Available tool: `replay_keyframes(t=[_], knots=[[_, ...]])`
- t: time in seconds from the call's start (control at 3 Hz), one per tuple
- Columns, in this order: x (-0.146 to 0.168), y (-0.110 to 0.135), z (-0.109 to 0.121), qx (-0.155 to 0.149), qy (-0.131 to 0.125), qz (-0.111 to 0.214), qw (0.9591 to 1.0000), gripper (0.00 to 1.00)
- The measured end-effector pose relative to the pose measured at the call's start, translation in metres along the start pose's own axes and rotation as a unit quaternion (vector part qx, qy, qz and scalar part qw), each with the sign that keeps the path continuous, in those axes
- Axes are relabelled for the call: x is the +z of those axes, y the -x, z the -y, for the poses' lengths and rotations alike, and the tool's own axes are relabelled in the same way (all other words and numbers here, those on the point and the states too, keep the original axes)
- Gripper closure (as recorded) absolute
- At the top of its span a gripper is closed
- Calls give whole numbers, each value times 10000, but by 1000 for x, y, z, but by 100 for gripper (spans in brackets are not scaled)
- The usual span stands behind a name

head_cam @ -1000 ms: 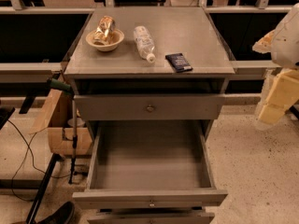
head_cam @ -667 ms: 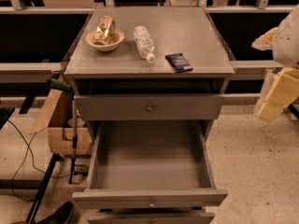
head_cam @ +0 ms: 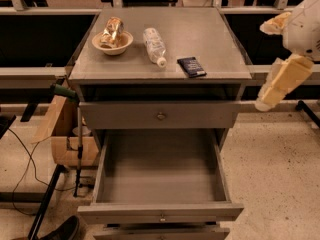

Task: Place rxbar blueberry into middle drawer

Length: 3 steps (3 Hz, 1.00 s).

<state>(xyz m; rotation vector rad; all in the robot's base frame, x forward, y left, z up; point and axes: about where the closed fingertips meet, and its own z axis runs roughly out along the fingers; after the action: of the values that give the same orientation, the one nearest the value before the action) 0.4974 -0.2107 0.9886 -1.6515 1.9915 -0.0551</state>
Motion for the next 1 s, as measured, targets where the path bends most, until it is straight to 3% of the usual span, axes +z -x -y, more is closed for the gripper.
replay_keyframes(t=[0.33, 0.67, 1.0], knots=[[21, 5, 42, 419, -139, 485, 9978, 0], [39, 6, 82, 1249, -258, 934, 9874, 0], [53, 17, 109, 2130, -422, 1255, 9680, 0]])
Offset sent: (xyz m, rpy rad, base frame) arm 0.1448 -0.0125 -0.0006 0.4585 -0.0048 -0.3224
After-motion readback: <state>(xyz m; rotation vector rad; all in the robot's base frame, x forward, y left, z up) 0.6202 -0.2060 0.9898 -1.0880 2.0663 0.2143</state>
